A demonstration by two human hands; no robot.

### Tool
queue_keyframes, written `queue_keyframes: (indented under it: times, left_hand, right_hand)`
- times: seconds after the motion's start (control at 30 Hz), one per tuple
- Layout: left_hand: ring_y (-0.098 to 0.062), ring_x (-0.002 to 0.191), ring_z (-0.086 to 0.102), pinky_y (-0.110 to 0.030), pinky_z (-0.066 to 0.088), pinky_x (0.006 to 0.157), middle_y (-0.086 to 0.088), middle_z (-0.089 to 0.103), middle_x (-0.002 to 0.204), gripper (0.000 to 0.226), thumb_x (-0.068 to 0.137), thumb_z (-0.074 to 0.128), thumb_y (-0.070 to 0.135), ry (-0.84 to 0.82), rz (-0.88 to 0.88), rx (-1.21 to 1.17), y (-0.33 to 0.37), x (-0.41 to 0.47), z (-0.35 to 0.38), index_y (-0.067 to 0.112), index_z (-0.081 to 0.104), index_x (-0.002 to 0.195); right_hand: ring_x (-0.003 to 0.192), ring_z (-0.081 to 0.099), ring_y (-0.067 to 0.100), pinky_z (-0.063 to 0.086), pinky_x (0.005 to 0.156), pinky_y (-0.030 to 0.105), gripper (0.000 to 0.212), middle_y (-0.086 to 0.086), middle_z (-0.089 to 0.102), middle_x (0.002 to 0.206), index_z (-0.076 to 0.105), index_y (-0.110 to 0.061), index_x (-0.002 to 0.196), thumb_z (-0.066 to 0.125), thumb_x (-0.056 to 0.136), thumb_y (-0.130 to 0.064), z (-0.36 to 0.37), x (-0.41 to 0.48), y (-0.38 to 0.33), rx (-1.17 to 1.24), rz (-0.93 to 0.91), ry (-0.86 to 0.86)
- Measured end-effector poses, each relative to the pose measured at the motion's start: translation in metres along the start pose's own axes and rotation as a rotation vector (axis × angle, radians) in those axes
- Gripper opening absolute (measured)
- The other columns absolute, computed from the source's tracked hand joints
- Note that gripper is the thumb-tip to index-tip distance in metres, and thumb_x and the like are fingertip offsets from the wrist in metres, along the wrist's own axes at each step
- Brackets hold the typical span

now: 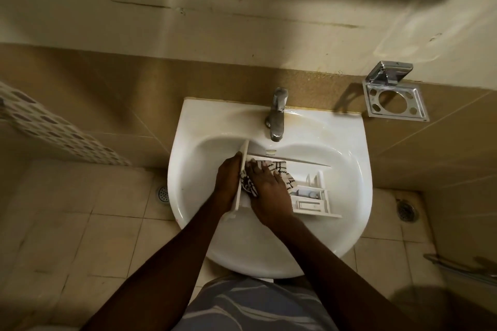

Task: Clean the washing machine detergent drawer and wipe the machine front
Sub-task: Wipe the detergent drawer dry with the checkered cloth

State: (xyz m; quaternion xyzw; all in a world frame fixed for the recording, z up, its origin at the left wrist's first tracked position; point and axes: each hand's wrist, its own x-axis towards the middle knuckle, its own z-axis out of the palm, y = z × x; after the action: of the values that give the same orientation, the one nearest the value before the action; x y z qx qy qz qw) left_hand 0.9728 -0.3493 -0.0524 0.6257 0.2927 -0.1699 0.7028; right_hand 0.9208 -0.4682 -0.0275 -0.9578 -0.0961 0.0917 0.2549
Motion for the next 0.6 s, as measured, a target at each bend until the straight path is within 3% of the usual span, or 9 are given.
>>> queue_keyframes:
  times: [0.07,0.17,0.23,0.33,0.47,0.53,0.6]
  left_hand:
    - [-0.033,0.084,0.07,-0.047,0.055,0.085,-0.011,0.075,0.083,0.037,0.093,0.056,0.046,0.046,-0.009,0.027,0.002,-0.001,0.001,0.016,0.074,0.08]
    - [-0.025,0.071,0.063,-0.039,0.05,0.073,-0.004,0.068,0.068,0.04,0.094,0.058,0.044,0.062,-0.002,0.065,0.0,-0.001,0.004,0.016,0.068,0.067]
    - [-0.022,0.07,0.06,-0.04,0.05,0.073,-0.004,0.066,0.068,0.042,0.092,0.058,0.046,0.057,0.005,0.086,-0.002,0.0,0.004,0.016,0.066,0.064]
    - [-0.026,0.077,0.064,-0.05,0.054,0.083,-0.007,0.068,0.077,0.043,0.08,0.055,0.059,0.046,0.023,0.102,-0.006,0.004,0.002,0.02,0.07,0.071]
    - [-0.027,0.079,0.064,-0.046,0.055,0.081,-0.006,0.067,0.078,0.038,0.091,0.054,0.051,0.048,0.065,0.116,-0.009,0.004,0.001,0.019,0.069,0.078]
    - [-0.027,0.078,0.065,-0.047,0.055,0.083,-0.005,0.068,0.077,0.039,0.091,0.053,0.051,0.039,0.075,0.124,-0.009,0.003,0.001,0.02,0.071,0.077]
    - [-0.029,0.086,0.069,-0.05,0.056,0.089,-0.008,0.073,0.088,0.045,0.084,0.052,0.058,0.052,0.077,0.126,-0.008,0.002,0.0,0.019,0.074,0.089]
  right_hand:
    - [0.146,0.026,0.02,0.025,0.118,0.042,0.069,0.001,0.04,0.154,0.043,-0.02,0.147,0.053,0.08,-0.005,-0.004,-0.017,0.015,0.043,-0.138,0.011]
    - [0.143,0.031,0.01,0.013,0.119,0.023,0.063,-0.004,0.05,0.146,0.054,-0.023,0.14,0.05,0.079,-0.007,-0.015,-0.04,0.034,0.13,-0.24,-0.04]
    - [0.138,0.04,0.011,0.021,0.118,0.026,0.055,-0.002,0.056,0.141,0.058,-0.023,0.135,0.055,0.082,-0.01,-0.028,-0.044,0.048,0.17,-0.248,-0.077]
    - [0.127,0.053,0.02,0.041,0.108,0.038,0.047,-0.001,0.062,0.134,0.061,-0.024,0.13,0.061,0.086,-0.01,-0.043,-0.037,0.061,0.319,0.015,-0.05]
    - [0.105,0.065,0.022,0.05,0.086,0.034,0.028,-0.006,0.07,0.111,0.06,-0.028,0.117,0.054,0.092,-0.039,-0.047,-0.008,0.039,0.244,0.432,0.181]
    - [0.103,0.065,0.026,0.048,0.081,0.033,0.029,-0.001,0.07,0.109,0.061,-0.026,0.115,0.053,0.093,-0.043,-0.041,0.01,0.023,0.12,0.471,0.077]
    - [0.104,0.065,0.028,0.045,0.079,0.031,0.028,0.001,0.07,0.112,0.064,-0.027,0.115,0.061,0.089,-0.037,-0.034,0.019,0.011,0.04,0.367,-0.061]
